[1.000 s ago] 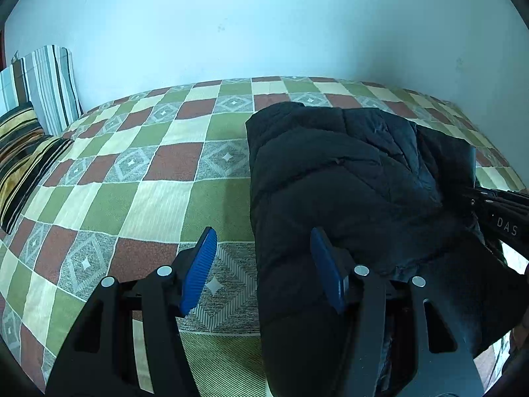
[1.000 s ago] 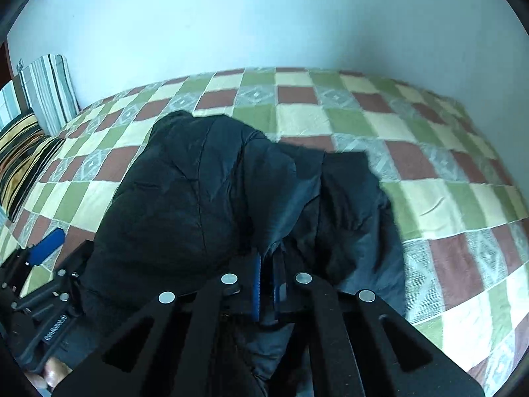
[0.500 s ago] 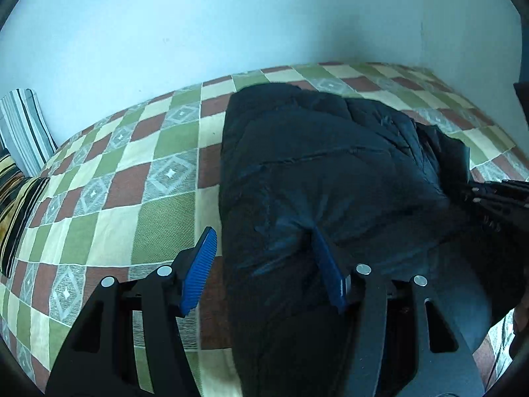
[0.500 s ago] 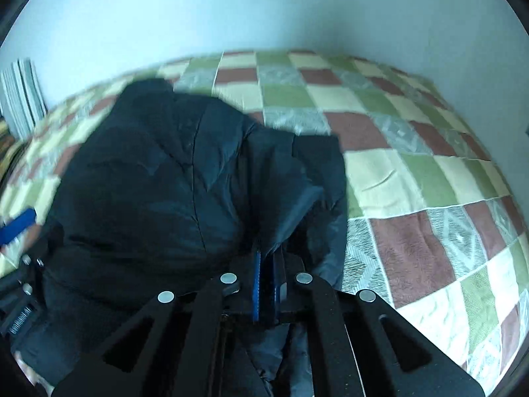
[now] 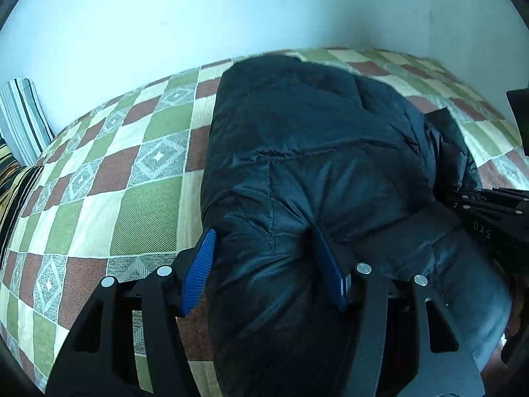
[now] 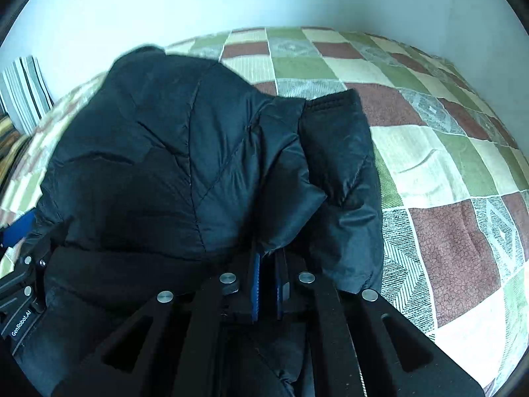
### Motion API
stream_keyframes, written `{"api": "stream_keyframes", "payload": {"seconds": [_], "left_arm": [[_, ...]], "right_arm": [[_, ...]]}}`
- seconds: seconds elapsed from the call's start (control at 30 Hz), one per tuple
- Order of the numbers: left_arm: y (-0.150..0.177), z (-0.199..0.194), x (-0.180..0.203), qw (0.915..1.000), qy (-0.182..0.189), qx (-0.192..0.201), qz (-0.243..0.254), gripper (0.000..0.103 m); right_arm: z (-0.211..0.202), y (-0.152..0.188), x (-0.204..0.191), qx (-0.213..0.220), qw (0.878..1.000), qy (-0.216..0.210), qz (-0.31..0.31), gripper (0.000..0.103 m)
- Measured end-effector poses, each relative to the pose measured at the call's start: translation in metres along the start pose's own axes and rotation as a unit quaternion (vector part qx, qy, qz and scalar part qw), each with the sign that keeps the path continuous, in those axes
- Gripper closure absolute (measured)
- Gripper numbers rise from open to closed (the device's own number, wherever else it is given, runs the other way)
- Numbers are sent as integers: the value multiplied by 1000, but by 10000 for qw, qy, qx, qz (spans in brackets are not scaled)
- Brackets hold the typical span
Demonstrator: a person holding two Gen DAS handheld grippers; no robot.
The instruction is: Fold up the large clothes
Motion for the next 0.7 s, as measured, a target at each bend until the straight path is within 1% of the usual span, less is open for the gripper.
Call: {"api": "stream_keyframes", "payload": {"seconds": [0.03, 0.1, 0.2, 0.3, 0.4, 0.5, 0.63, 0.7], "left_arm": [[-1, -4, -1, 10000, -9, 25, 15, 43], [-2, -14, -3, 9999, -70, 42, 75, 43], [-8, -31, -12, 9998, -105, 146, 10, 43], [-22, -43, -26, 9994, -110, 300, -124, 43], [-34, -37, -33, 9995, -70, 227, -200, 43], [-39, -23, -31, 9998, -116, 90, -123, 43], [-34, -5, -23, 9998, -206, -38, -29, 43], [-31, 3, -20, 9997, -217, -88, -26, 43]], "right_arm": [[-4, -1, 1, 45, 10000, -30, 18, 93], [-15, 0, 1, 127, 9999, -45, 28, 87], [-36, -5, 3, 236, 9995, -155, 130, 80], [-65, -21, 6, 530, 9984, -123, 171, 79], [-78, -41, 2, 696, 9975, -139, 45, 77], [-66, -59, -5, 672, 9976, -69, -156, 77], [-28, -67, -4, 309, 9992, 46, -259, 77], [-9, -62, -3, 98, 9994, 157, -297, 75]]}}
Point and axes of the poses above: each gripper's, at about its wrist camera, not at the fingertips, and z roughly the way its jaws point, x to its right, y to its underside, the point moved 10 cm from there along z, roughly the way its jaws point, and after that the axes turned 11 degrees about -x, right-handed, at the moved point
